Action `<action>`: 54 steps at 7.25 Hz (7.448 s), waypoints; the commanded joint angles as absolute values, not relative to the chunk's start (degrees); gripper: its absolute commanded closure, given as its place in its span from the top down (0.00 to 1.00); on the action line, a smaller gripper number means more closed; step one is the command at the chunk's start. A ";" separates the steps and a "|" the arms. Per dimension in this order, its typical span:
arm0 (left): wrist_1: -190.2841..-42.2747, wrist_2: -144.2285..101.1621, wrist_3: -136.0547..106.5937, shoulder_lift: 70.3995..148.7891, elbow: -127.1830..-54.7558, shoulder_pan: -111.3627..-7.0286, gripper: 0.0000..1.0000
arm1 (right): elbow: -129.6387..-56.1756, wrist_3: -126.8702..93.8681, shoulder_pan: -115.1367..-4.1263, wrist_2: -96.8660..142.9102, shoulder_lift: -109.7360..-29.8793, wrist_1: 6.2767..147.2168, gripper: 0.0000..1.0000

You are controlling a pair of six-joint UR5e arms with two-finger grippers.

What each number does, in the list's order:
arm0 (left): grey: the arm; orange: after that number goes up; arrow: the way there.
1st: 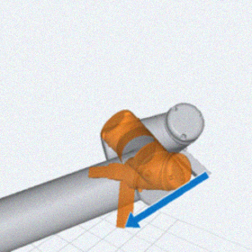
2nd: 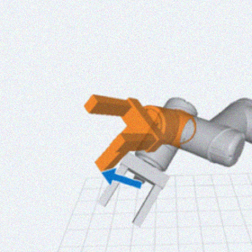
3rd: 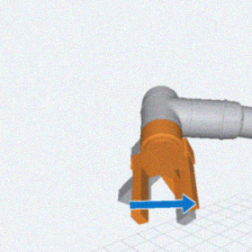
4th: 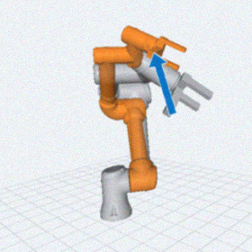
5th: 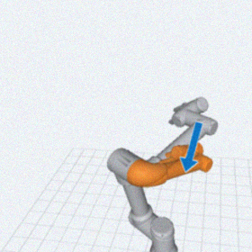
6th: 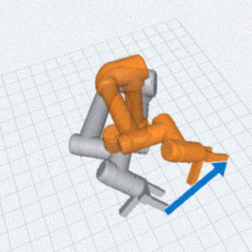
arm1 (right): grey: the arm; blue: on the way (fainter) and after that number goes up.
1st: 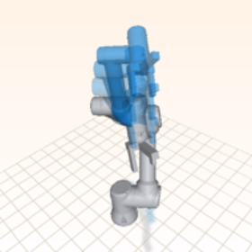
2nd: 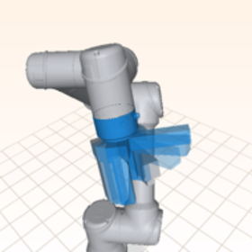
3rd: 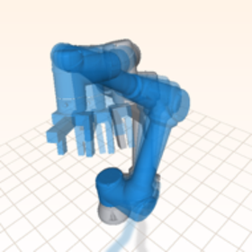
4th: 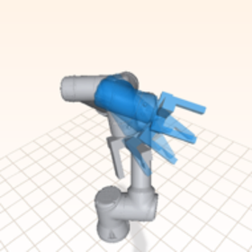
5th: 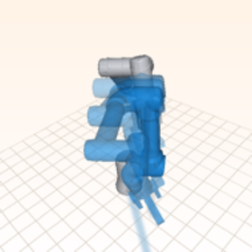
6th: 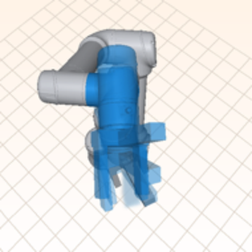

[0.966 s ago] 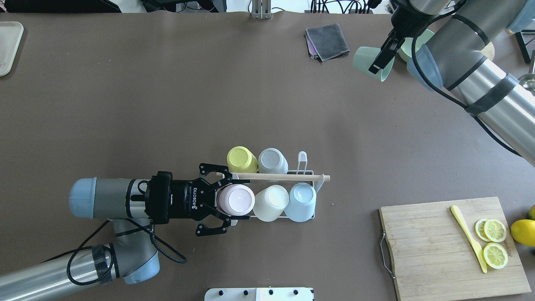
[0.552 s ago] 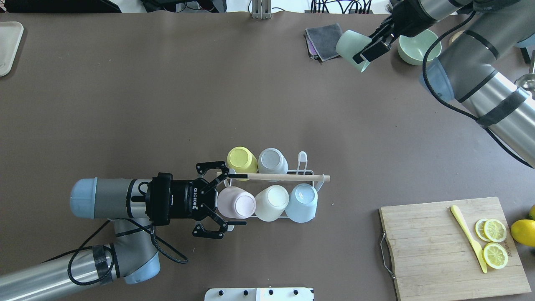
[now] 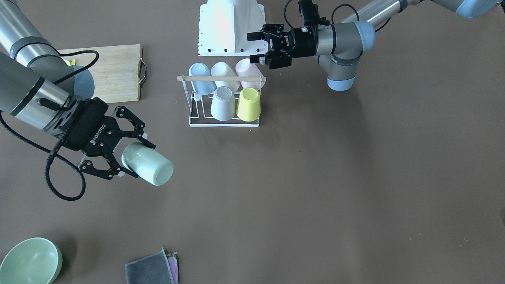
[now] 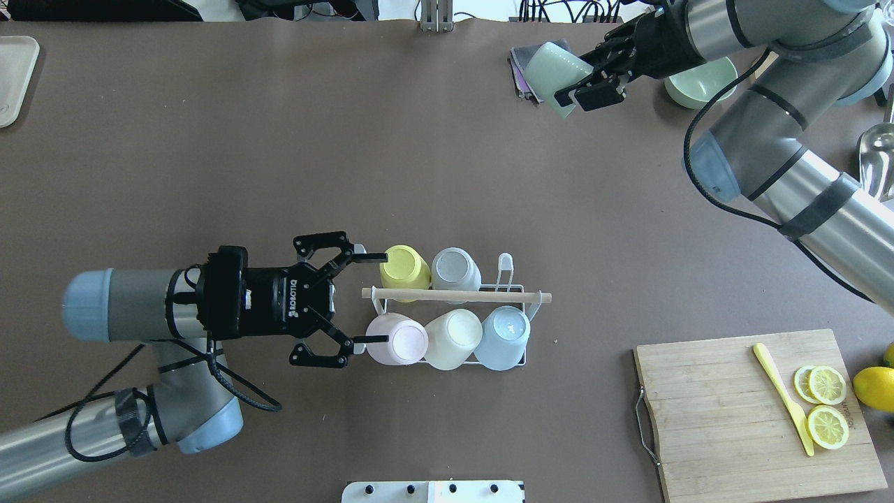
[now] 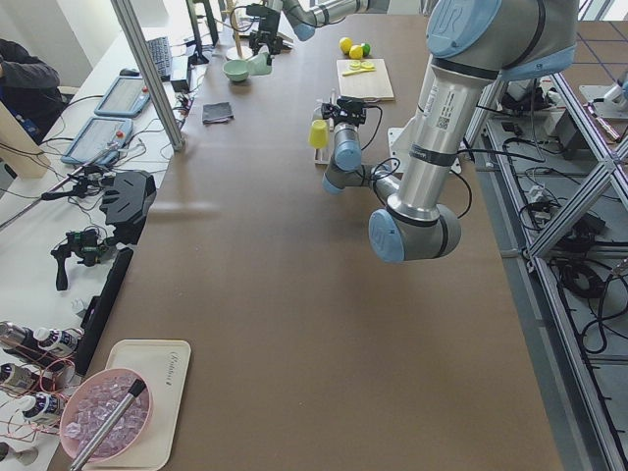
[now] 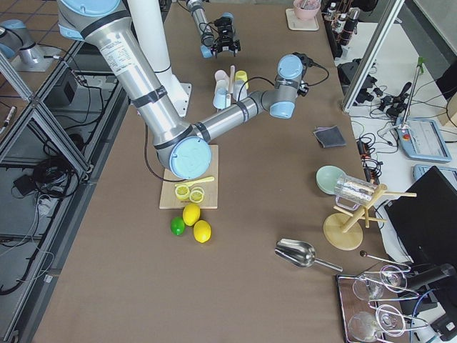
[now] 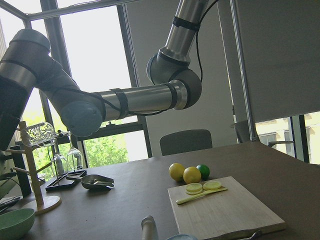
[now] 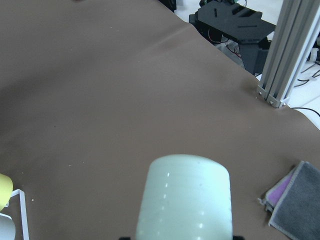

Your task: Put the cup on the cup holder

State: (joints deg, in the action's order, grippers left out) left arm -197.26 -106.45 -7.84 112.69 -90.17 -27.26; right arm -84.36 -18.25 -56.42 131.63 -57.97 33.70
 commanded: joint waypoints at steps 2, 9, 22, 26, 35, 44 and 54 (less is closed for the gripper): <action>-168.56 -114.95 -8.53 102.06 -106.34 -38.46 0.98 | -87.87 -28.27 -46.35 117.65 -61.50 18.77 0.51; -98.49 -97.30 -9.05 100.99 -105.82 -51.92 0.99 | -97.30 -17.18 -29.81 92.40 -76.10 -2.09 0.45; -95.01 -136.14 0.01 79.10 -99.32 -93.08 0.98 | -94.92 -9.85 -22.06 84.46 -76.55 -3.78 0.50; -79.76 -135.26 2.72 85.76 -100.28 -92.46 0.99 | -94.57 -9.84 -20.65 84.81 -77.87 -4.92 0.61; -86.66 -133.42 3.43 83.85 -99.93 -92.46 0.98 | -95.10 -10.37 -21.00 85.16 -80.51 -7.73 1.00; -86.92 -133.77 3.52 83.85 -99.40 -92.46 0.99 | -104.77 -11.07 -39.25 117.19 -88.50 12.44 1.00; -89.38 -133.94 3.17 83.85 -99.05 -92.46 0.98 | -101.36 -9.93 -74.40 131.39 -96.50 64.01 1.00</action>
